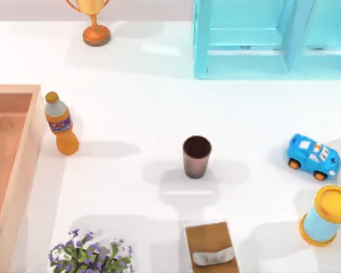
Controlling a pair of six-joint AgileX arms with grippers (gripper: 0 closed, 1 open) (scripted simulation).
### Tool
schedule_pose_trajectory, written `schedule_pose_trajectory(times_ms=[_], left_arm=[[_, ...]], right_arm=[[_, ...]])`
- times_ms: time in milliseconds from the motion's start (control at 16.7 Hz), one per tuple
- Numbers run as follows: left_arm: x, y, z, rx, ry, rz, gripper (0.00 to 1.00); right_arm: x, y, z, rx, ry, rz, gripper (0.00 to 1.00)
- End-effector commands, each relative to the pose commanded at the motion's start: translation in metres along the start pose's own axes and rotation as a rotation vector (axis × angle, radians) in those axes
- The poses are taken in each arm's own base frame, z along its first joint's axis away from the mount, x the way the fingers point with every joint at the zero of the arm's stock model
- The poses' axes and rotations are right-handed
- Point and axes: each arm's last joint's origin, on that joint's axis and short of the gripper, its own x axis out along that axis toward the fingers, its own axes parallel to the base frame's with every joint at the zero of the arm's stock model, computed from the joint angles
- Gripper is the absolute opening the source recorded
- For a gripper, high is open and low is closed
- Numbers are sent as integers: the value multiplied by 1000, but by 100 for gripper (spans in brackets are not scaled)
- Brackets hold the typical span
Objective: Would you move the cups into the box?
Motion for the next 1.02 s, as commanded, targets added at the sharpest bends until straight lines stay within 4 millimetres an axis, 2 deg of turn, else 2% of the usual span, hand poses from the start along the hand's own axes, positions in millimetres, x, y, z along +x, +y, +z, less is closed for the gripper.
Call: schedule_pose_trajectory(times_ms=[120, 240, 420, 540, 720, 840, 1020], left_arm=[[-4, -8, 19, 0, 13, -6, 100], [-8, -23, 46, 0, 30, -11, 100], [-14, -62, 98, -1, 38, -12, 100], [-15, -102, 129, 0, 30, -12, 100], [-2, -179, 160, 2, 38, -9, 100], [11, -234, 168, 5, 35, -9, 100], [28, -312, 160, 7, 14, -20, 100]], right_arm=[[0, 0, 0, 0, 0, 0, 100], [0, 0, 0, 0, 0, 0, 100], [0, 0, 0, 0, 0, 0, 100], [0, 0, 0, 0, 0, 0, 100], [0, 0, 0, 0, 0, 0, 100], [0, 0, 0, 0, 0, 0, 100], [0, 0, 0, 0, 0, 0, 100]])
